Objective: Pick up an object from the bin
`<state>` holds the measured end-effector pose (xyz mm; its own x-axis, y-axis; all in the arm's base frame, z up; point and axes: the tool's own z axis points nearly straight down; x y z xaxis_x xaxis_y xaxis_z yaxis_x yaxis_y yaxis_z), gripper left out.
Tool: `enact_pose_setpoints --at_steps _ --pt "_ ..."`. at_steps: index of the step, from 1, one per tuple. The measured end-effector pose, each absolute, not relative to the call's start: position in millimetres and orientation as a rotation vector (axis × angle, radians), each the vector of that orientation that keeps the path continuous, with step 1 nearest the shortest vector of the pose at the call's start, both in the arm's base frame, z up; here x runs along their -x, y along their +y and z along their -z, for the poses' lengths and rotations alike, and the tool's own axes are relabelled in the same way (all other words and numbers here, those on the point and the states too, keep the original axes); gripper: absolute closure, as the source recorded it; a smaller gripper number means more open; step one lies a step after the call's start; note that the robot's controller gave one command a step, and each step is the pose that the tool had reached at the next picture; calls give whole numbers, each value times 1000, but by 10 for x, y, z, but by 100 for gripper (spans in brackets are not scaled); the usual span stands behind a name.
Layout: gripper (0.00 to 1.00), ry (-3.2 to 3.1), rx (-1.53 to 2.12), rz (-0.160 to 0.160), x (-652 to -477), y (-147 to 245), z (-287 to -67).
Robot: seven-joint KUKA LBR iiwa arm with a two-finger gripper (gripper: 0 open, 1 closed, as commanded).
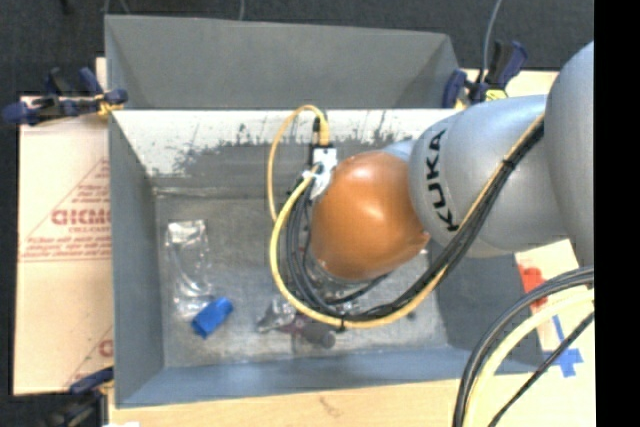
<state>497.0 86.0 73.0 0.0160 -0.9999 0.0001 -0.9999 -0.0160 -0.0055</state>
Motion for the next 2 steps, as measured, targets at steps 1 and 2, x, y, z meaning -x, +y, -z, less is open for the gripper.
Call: enact_pose_setpoints --at_steps 1,2 --pt "100 2195 2235 10 -4988 871 -749" --pt "100 2049 2374 9 -5024 543 -2326"
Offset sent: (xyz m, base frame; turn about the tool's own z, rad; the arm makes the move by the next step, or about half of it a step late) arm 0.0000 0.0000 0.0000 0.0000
